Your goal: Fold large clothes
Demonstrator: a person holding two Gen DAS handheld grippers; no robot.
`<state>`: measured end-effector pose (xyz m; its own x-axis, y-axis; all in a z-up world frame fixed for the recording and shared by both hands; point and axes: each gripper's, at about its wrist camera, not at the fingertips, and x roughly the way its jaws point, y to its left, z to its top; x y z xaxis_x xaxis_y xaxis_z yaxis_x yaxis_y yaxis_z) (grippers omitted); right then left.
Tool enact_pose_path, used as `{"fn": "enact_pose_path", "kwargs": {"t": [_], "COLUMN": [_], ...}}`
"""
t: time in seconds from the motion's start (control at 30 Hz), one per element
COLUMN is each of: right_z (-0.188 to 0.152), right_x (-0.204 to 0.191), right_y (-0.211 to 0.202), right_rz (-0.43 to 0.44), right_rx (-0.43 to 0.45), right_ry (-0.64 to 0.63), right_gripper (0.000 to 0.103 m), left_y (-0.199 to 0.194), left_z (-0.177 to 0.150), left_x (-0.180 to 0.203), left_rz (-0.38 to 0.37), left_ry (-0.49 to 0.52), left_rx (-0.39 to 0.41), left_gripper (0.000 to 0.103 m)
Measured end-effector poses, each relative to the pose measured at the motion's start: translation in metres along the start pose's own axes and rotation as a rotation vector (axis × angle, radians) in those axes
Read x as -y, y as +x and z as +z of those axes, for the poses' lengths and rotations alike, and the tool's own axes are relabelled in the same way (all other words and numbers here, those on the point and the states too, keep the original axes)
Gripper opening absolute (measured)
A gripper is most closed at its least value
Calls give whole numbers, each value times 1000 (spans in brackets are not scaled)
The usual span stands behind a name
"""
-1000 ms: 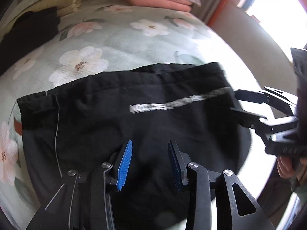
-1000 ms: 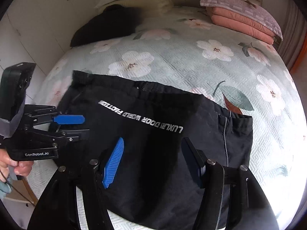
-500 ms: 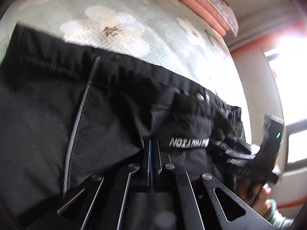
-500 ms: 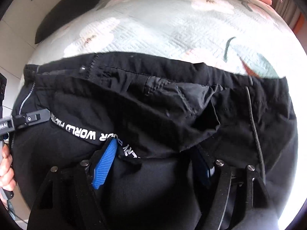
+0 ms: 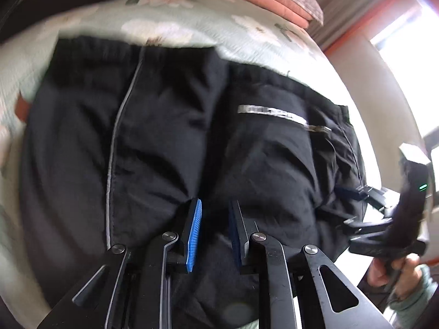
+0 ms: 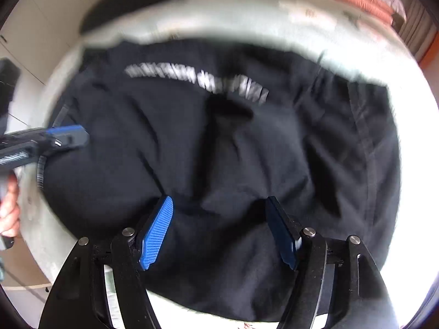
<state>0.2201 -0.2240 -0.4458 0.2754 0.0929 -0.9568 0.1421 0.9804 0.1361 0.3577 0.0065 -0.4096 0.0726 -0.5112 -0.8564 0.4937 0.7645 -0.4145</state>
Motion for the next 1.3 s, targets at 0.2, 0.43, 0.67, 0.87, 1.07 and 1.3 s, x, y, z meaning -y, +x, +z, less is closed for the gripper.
{"fn": "enact_pose_path", "kwargs": {"t": [0.2,0.43,0.67,0.87,1.07,1.3], "right_z": [12,76,107,105,84,37], "right_x": [21,46,84,84,105,135], "right_y": [-24,-50,25,14,-36,-91], "right_rz": [88,30,93,116,148,91], "right_rx": [13,181,60,63,148,184], "right_ry": [76,102,262,223,233,235], "right_gripper": [68,60,53,53,61,75], "left_y": [-11,-22,32,30,4,-50], "left_z": [11,65,100,97,94,61], "left_x": [-12,18,-49,-47,-45,-82], "left_rz": [-41,58,44,26,32,22], "left_ry": [-61,83,-78,-69,-30,-132], "left_rx": [1,87,45,42,63,91], "left_gripper": [17,33,38,38,39,39]}}
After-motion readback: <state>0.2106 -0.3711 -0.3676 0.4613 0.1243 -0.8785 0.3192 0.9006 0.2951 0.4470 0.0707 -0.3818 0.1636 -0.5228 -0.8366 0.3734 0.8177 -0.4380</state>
